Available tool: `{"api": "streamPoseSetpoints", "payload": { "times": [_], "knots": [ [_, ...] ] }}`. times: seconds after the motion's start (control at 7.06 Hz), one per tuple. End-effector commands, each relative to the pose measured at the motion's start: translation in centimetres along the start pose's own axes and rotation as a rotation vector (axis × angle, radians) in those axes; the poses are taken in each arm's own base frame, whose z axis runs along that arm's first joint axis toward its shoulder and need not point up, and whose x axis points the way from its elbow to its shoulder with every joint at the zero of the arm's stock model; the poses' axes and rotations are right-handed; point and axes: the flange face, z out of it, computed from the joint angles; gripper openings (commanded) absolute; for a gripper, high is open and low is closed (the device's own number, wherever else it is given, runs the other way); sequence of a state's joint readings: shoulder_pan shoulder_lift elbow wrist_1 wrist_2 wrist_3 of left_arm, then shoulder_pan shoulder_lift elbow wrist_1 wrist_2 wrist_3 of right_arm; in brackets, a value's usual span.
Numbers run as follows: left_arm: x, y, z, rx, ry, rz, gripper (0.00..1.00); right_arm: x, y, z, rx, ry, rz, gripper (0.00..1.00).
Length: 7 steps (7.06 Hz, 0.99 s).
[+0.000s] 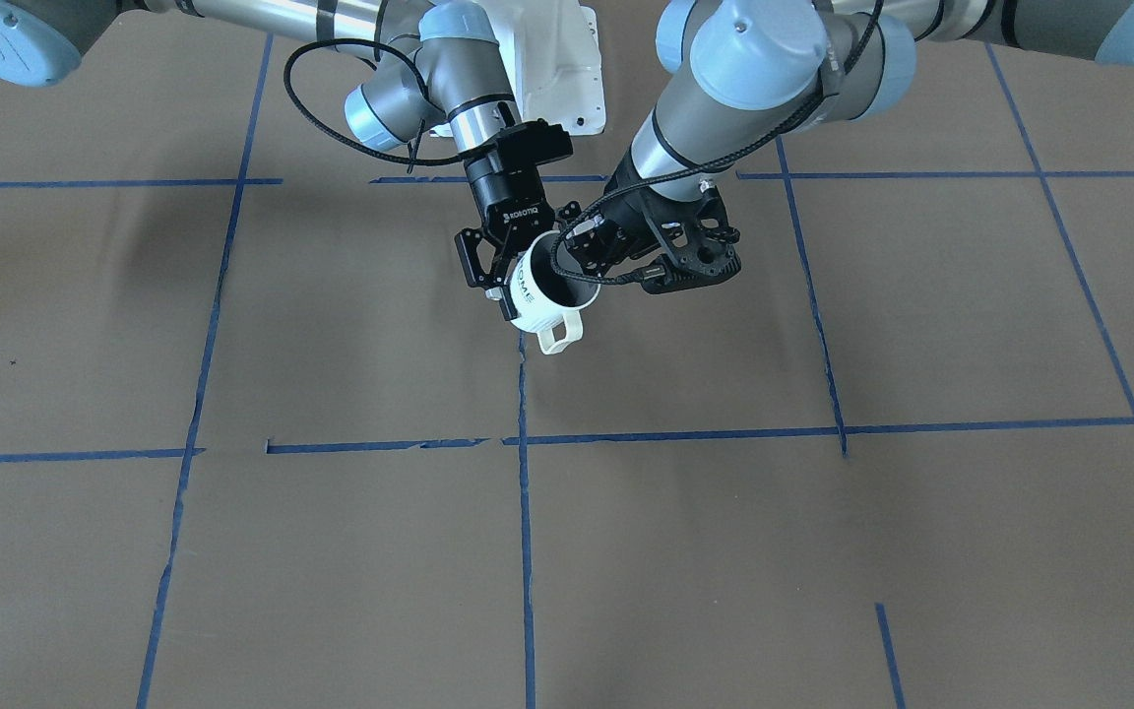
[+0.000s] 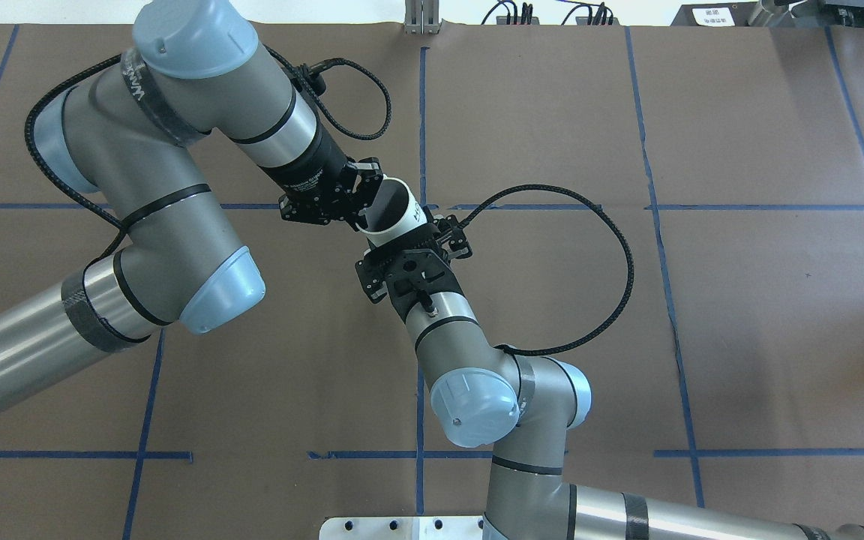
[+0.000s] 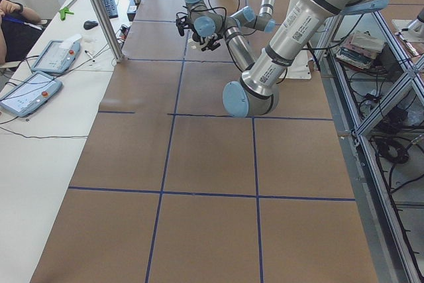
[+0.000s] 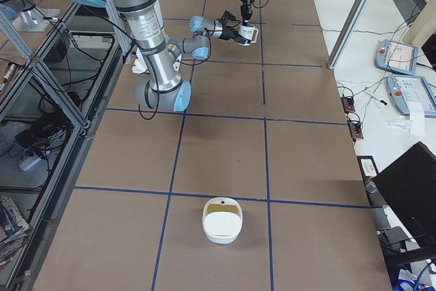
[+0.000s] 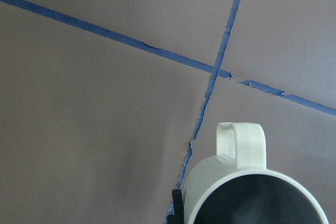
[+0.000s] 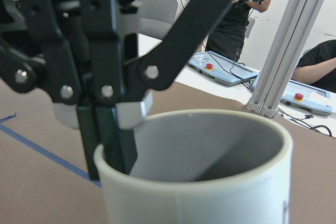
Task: Left arm hands cup to right arm to dump lemon
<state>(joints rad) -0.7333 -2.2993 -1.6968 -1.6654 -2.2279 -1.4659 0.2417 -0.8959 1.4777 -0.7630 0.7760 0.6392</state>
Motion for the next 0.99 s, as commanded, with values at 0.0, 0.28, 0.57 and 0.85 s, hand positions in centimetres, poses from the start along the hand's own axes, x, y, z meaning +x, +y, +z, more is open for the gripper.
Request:
{"api": "streamPoseSetpoints", "payload": {
  "times": [0.0, 0.28, 0.57, 0.85],
  "knots": [
    [-0.15, -0.17, 0.23, 0.000, -0.005, -0.004, 0.00, 0.30, 0.42, 0.07, -0.003, 0.003, -0.007, 0.99],
    [-0.13, -0.27, 0.36, 0.000, -0.007, -0.004, 0.00, 0.41, 0.60, 0.09, -0.005, 0.004, -0.009, 0.99],
    [0.05, -0.39, 0.66, -0.002, -0.012, -0.012, 0.00, 0.10, 0.81, -0.11, -0.008, 0.001, -0.011, 0.99],
    [0.32, -0.41, 0.65, -0.002, -0.011, -0.013, 0.00, -0.14, 0.98, -0.26, -0.011, -0.003, -0.014, 0.99]
  ]
}}
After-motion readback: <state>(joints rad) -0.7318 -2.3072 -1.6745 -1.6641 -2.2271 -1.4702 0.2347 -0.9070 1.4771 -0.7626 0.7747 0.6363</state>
